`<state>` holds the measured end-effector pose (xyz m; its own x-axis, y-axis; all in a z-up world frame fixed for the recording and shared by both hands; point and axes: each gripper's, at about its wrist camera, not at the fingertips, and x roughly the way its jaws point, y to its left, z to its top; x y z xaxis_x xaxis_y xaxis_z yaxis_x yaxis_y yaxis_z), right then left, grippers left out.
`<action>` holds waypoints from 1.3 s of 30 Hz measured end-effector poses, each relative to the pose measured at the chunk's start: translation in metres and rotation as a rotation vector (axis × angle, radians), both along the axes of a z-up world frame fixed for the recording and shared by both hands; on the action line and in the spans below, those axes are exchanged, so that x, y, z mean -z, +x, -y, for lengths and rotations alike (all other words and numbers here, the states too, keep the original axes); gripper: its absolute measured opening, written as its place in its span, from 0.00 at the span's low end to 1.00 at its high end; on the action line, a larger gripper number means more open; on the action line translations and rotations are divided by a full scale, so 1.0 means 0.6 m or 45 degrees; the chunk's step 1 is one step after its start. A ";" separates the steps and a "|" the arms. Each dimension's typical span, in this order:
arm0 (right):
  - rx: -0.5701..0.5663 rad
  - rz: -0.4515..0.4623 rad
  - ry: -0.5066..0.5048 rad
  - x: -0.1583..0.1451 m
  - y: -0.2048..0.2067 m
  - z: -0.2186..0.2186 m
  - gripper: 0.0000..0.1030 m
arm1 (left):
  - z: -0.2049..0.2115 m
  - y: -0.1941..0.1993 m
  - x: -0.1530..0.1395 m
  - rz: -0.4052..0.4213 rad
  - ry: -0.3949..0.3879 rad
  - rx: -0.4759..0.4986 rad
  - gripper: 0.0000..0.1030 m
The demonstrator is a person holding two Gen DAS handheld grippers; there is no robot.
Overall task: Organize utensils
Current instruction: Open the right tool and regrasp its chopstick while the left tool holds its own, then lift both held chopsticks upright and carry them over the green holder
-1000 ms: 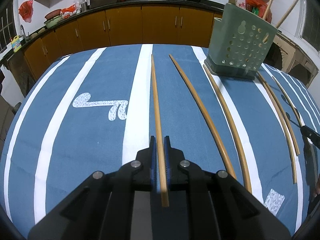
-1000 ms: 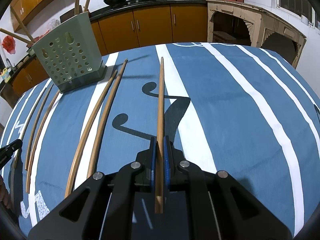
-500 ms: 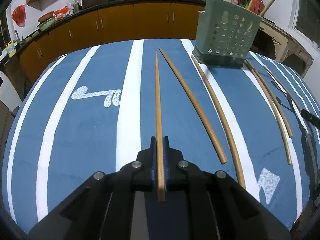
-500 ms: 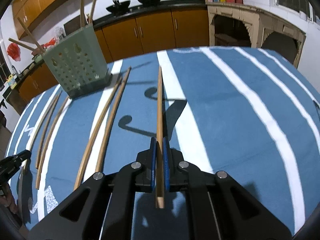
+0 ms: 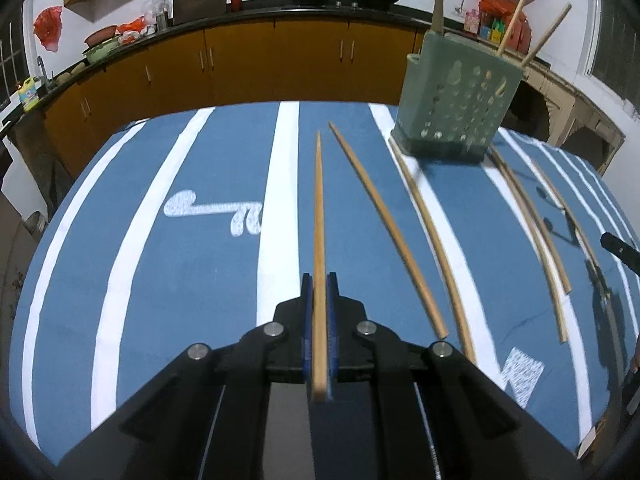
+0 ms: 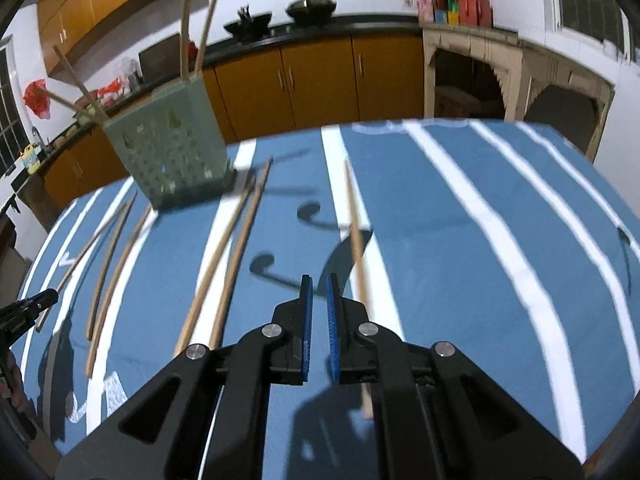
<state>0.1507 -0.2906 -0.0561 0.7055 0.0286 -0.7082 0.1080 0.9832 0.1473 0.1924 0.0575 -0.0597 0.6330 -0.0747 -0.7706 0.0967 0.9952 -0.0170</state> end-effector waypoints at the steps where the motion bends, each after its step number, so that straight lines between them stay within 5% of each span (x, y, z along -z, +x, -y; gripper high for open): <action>1: 0.003 -0.017 -0.008 0.007 0.000 0.000 0.08 | -0.001 0.000 0.005 -0.007 -0.003 -0.003 0.07; 6: 0.052 -0.048 -0.028 0.023 -0.003 0.011 0.12 | 0.000 0.003 0.021 -0.035 -0.015 -0.009 0.07; 7: 0.063 -0.029 -0.035 0.020 -0.008 0.015 0.18 | 0.001 0.004 0.023 -0.037 -0.016 -0.008 0.07; 9: 0.092 0.009 -0.082 0.014 -0.014 0.021 0.48 | 0.004 0.005 0.028 -0.047 -0.012 -0.005 0.07; 13: 0.106 -0.054 -0.056 0.029 -0.006 0.042 0.44 | 0.005 0.006 0.036 -0.051 -0.018 -0.006 0.08; 23: 0.083 -0.071 -0.100 0.043 -0.031 0.034 0.08 | 0.013 -0.014 0.038 -0.036 -0.005 -0.007 0.17; 26: 0.084 -0.063 -0.110 0.042 -0.032 0.031 0.07 | 0.021 -0.025 0.040 -0.012 0.028 -0.002 0.08; 31: 0.083 0.026 -0.066 0.012 -0.037 0.033 0.07 | 0.022 -0.031 0.029 -0.020 0.028 0.037 0.07; 39: 0.075 0.249 -0.036 -0.071 -0.057 0.034 0.07 | 0.010 -0.045 -0.051 0.140 0.027 0.051 0.07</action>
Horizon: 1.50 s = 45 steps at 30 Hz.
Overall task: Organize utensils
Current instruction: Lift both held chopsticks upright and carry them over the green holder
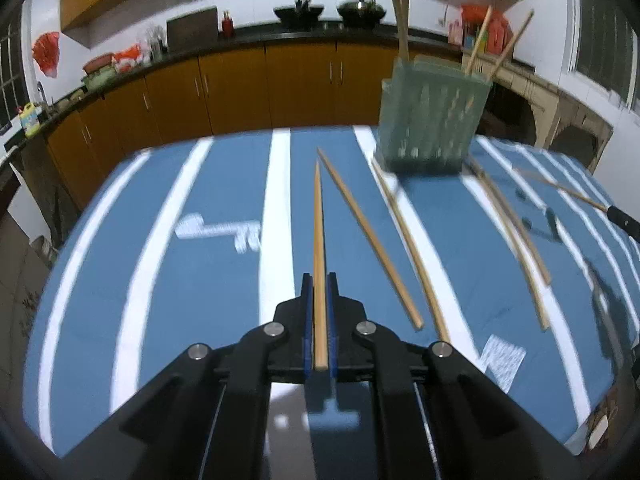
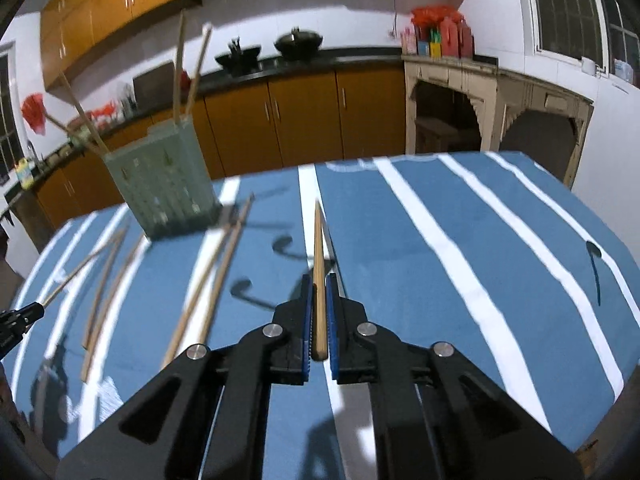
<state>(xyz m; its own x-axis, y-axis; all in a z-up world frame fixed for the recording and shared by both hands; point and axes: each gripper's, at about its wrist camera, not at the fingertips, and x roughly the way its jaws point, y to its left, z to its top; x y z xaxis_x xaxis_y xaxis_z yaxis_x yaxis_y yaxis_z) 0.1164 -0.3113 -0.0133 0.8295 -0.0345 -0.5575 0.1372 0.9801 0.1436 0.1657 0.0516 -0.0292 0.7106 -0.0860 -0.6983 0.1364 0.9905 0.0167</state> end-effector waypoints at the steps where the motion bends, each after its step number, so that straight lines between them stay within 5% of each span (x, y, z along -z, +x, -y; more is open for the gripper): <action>1: 0.001 0.023 0.004 -0.008 -0.001 0.001 0.07 | -0.002 -0.002 -0.015 0.031 -0.004 -0.004 0.07; 8: -0.002 0.225 0.014 -0.080 -0.004 0.004 0.07 | -0.005 0.000 -0.101 0.222 -0.045 -0.018 0.07; 14: 0.001 0.279 0.056 -0.106 0.007 0.010 0.07 | -0.006 0.014 -0.151 0.319 -0.098 -0.012 0.07; 34: -0.154 0.383 0.066 -0.217 0.038 -0.032 0.07 | 0.021 0.014 -0.247 0.402 -0.135 0.102 0.07; 45: -0.303 0.540 0.075 -0.307 0.051 -0.088 0.07 | 0.090 0.034 -0.330 0.515 -0.219 0.196 0.07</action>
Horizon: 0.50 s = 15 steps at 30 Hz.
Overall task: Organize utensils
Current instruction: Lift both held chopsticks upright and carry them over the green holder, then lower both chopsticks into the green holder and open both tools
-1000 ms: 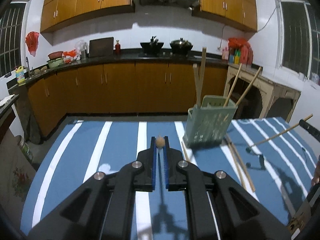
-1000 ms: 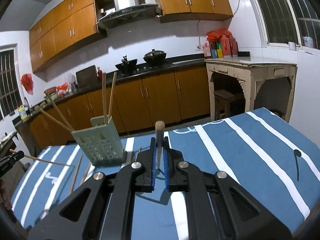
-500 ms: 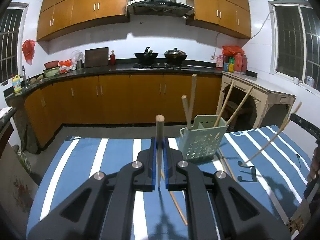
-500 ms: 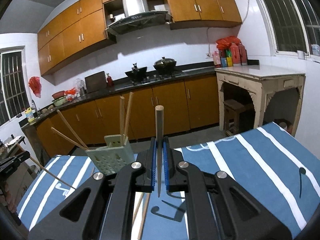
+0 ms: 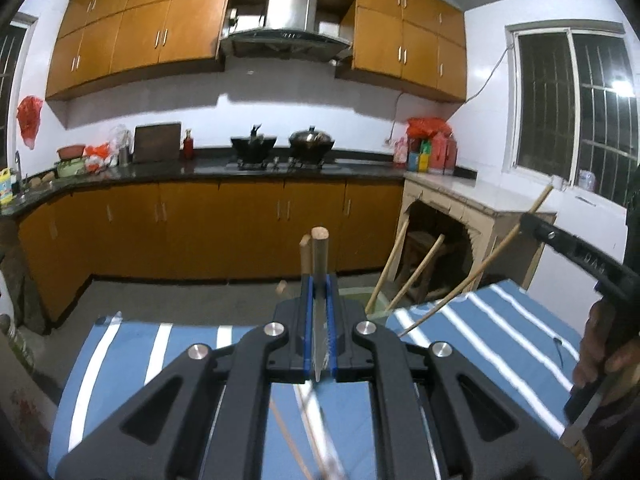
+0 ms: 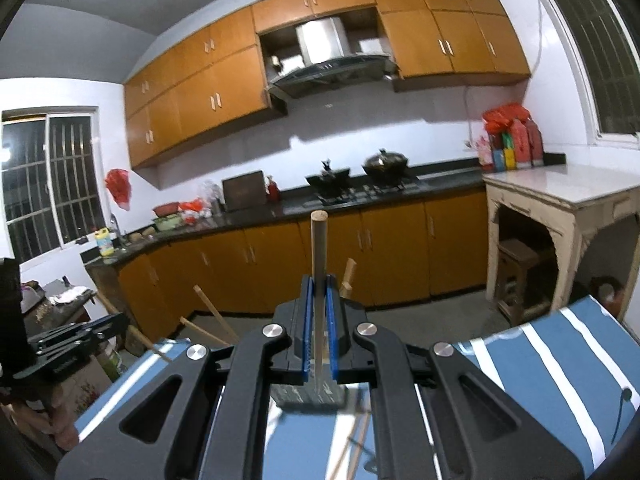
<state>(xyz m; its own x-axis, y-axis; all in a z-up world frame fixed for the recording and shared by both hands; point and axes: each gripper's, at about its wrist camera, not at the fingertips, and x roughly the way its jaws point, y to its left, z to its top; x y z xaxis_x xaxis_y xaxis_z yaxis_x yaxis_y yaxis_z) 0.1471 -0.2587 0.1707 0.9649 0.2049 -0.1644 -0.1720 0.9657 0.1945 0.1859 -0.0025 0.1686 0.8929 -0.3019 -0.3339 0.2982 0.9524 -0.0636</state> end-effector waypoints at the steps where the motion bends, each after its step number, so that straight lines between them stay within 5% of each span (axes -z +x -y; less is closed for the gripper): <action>1: -0.005 0.013 -0.003 -0.006 0.004 -0.004 0.07 | 0.010 0.006 -0.011 0.022 -0.004 0.003 0.07; 15: 0.057 0.025 0.023 0.004 0.122 -0.024 0.07 | 0.052 0.119 -0.053 0.078 -0.124 -0.110 0.07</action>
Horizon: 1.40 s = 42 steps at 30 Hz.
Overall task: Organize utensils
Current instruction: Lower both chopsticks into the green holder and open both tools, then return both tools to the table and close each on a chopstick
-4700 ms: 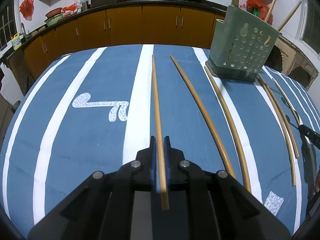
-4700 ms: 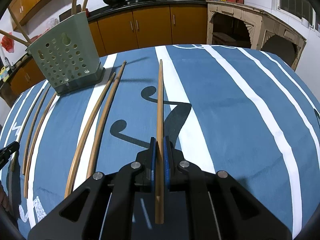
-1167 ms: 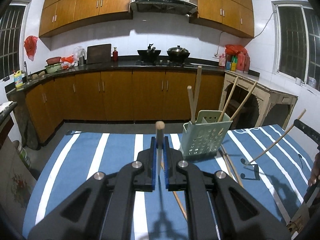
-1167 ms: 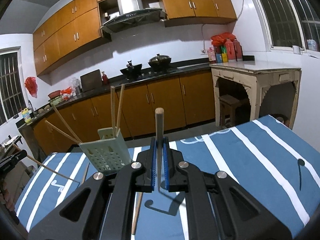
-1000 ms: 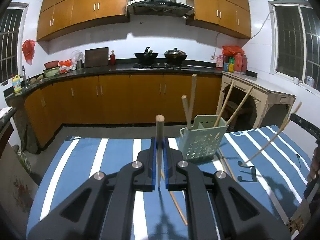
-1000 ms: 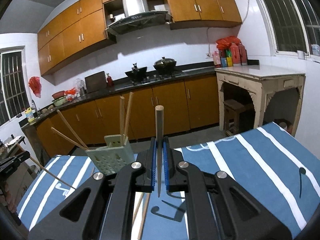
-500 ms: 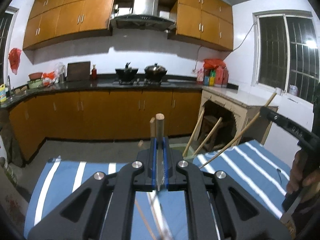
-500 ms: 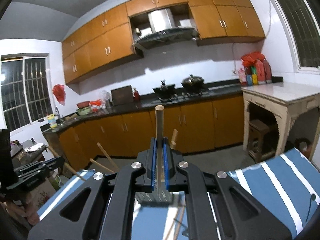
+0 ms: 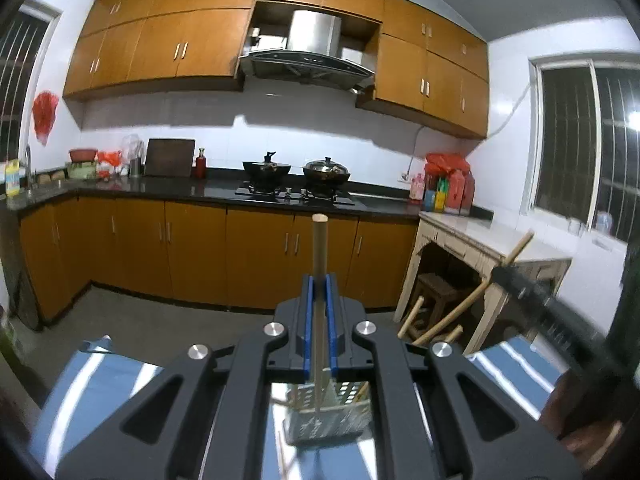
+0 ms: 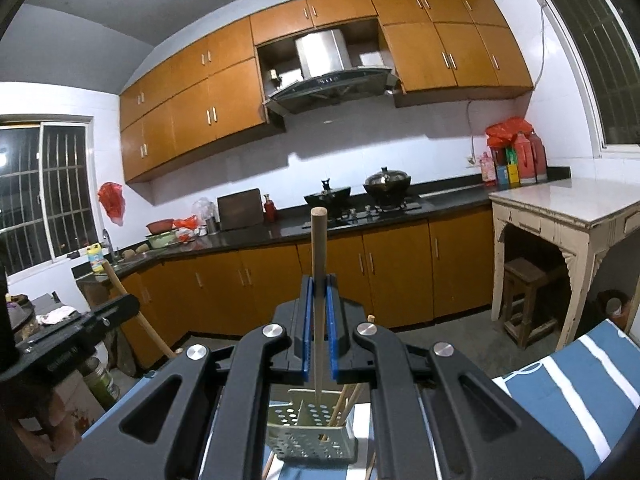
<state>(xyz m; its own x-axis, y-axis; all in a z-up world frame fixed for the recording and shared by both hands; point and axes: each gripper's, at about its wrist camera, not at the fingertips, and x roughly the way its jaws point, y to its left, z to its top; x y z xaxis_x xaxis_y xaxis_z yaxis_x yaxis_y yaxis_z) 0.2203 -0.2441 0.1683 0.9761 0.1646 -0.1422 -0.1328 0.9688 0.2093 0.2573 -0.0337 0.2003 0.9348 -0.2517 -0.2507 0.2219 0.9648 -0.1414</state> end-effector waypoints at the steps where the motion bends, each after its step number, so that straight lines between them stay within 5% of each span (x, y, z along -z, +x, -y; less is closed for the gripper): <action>1: 0.001 -0.010 0.003 0.004 0.005 0.000 0.07 | 0.003 0.010 -0.003 0.002 -0.001 -0.011 0.07; 16: -0.009 -0.039 -0.011 0.004 0.025 -0.008 0.07 | 0.006 0.030 -0.072 0.096 -0.010 -0.047 0.07; 34: -0.052 -0.238 0.008 0.075 0.061 -0.021 0.08 | 0.022 0.111 0.076 -0.153 0.050 -0.072 0.08; 35: -0.058 -0.248 0.010 0.075 0.059 -0.020 0.12 | 0.020 0.110 0.078 -0.150 0.050 -0.068 0.10; 38: -0.033 -0.211 -0.002 0.067 0.041 -0.017 0.45 | 0.014 0.099 0.076 -0.149 0.060 -0.069 0.28; 42: -0.021 -0.185 -0.015 0.054 0.017 -0.014 0.45 | 0.001 0.074 0.068 -0.141 0.060 -0.075 0.30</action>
<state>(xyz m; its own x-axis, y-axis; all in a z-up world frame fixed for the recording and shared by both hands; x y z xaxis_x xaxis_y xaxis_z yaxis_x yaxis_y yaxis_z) 0.2304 -0.2359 0.1360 0.9423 0.1782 -0.2835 -0.1182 0.9691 0.2163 0.3016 -0.0344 0.1594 0.9135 -0.1827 -0.3636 0.1500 0.9818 -0.1165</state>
